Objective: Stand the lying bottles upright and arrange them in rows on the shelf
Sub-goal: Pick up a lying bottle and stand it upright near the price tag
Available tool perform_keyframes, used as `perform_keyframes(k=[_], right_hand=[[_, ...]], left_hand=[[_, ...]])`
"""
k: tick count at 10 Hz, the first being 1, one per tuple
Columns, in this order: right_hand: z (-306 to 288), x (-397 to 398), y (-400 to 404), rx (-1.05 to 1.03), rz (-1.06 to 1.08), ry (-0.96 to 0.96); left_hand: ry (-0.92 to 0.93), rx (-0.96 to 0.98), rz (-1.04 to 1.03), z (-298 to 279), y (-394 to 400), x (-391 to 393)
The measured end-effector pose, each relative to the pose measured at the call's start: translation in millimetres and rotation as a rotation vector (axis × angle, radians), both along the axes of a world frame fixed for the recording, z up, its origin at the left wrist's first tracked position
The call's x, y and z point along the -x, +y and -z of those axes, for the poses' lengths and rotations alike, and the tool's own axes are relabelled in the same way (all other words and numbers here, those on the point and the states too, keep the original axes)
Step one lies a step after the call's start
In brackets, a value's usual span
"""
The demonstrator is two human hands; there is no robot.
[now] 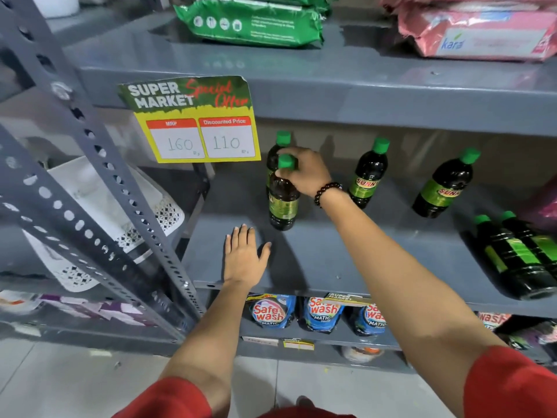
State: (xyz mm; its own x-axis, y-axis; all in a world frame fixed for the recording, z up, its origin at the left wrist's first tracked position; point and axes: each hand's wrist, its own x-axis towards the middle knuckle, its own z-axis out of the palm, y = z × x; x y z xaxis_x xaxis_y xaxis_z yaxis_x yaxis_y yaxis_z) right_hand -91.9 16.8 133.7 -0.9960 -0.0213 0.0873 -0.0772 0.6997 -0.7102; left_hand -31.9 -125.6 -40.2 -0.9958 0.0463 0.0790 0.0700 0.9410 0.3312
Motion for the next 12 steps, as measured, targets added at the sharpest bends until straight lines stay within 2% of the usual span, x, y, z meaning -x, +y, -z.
perform_keyframes(k=[1,3,5,7,9,10,11,12], right_hand=[[-3.9,3.6,3.3,0.084,-0.094,-0.126],[-12.1,-1.4,1.6,-0.1,-0.014,0.004],[-12.3,1.5,2.8,-0.088,-0.124,0.017],[-9.8,6.5,3.3,-0.086,-0.143,0.016],[-6.1,7.2,5.3,-0.043,-0.143,0.011],[0.9,-2.0,13.0,0.085,-0.142,0.031],[9.1,-11.4,33.0,0.159,-0.012,0.12],[28.1,-30.8,92.3,0.202,0.3,0.242]], left_hand=[[0.002,0.001,0.003,0.4,-0.4,0.4],[0.006,0.015,0.005,1.9,-0.9,0.2],[0.012,0.017,0.009,2.3,-1.4,-0.1],[0.011,0.036,0.014,1.3,-1.7,0.0],[0.015,0.104,0.018,-2.3,1.4,-1.3],[0.105,0.107,0.03,-5.4,9.8,-10.5],[0.15,0.072,0.073,-8.2,24.8,-18.5],[0.163,0.008,0.168,-8.3,61.2,-25.0]])
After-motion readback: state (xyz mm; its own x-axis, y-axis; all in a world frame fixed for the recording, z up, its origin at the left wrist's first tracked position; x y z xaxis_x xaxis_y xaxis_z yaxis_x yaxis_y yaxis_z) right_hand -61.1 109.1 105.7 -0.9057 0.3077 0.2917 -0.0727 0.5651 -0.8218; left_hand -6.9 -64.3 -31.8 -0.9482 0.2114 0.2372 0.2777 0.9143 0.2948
